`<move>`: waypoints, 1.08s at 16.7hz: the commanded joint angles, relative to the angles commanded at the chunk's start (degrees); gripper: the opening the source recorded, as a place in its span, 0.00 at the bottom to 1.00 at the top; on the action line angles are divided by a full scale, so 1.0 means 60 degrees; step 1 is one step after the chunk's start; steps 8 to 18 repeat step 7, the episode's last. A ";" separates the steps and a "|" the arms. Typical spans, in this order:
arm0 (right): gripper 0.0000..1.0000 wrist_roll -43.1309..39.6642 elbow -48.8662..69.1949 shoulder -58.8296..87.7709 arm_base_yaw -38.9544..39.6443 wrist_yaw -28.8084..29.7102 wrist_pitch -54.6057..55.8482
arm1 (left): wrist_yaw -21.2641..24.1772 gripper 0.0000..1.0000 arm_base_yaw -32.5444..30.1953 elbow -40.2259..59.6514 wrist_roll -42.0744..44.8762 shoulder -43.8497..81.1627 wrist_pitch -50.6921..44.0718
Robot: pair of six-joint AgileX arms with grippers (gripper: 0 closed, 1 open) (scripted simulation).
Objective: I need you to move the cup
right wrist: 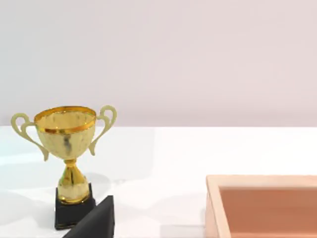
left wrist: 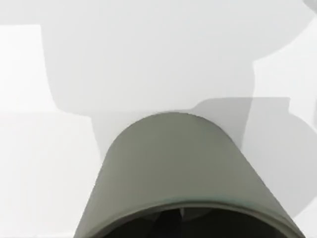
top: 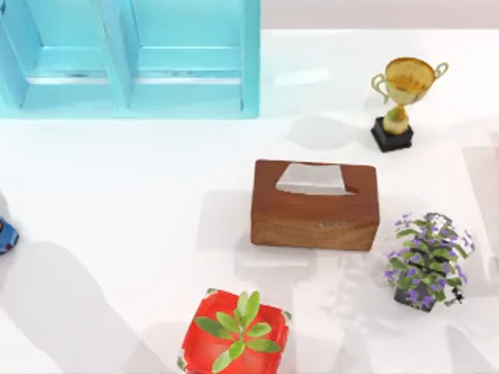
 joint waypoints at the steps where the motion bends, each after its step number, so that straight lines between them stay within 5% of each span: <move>1: 1.00 0.0000 0.0000 0.0000 0.0000 0.0000 0.0000 | 0.0000 0.98 0.0000 0.0000 0.0000 0.0000 0.0000; 18: 1.00 0.0000 0.0000 0.0000 0.0000 0.0000 0.0000 | 0.0000 1.00 0.0000 0.0000 0.0000 0.0000 0.0000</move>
